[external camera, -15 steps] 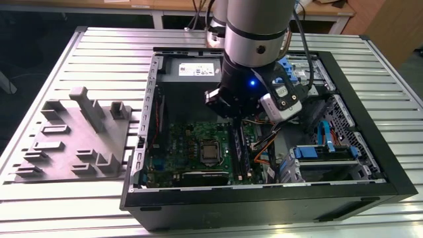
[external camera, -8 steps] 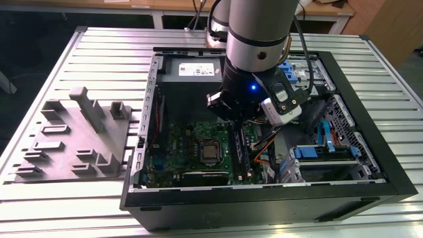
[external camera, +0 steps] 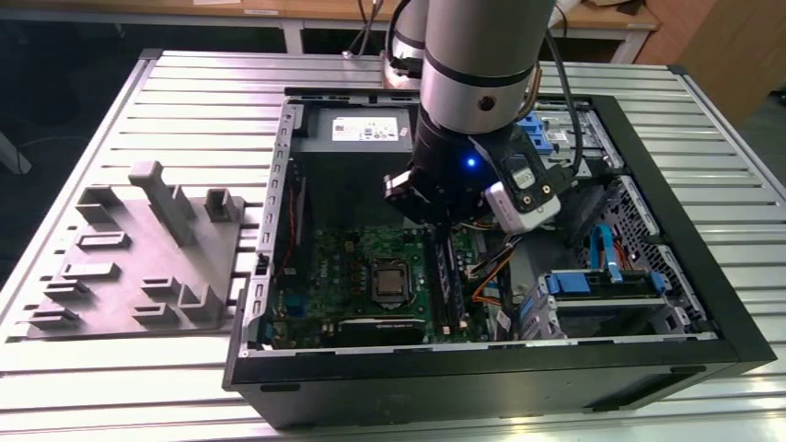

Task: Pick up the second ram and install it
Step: 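Insert the second ram into the second slot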

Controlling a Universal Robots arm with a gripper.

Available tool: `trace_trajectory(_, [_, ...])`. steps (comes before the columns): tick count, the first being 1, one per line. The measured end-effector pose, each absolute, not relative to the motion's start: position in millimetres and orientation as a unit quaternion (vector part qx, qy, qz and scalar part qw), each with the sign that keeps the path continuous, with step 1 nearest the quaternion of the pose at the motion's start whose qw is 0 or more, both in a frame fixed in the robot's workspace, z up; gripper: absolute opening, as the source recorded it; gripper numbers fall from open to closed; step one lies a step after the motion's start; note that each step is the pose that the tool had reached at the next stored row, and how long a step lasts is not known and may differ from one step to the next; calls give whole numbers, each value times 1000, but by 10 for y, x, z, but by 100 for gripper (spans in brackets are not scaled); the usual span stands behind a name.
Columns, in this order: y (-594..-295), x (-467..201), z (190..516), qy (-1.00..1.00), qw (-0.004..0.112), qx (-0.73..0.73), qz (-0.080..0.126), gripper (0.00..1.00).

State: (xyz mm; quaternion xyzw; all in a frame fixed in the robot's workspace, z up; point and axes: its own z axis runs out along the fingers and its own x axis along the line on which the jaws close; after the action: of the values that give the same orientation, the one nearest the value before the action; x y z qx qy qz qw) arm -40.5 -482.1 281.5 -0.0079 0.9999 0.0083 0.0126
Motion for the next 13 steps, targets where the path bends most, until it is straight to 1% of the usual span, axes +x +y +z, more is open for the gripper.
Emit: trace_trajectory(13, [-4821,-361,2712,1000,13,-8,9,11])
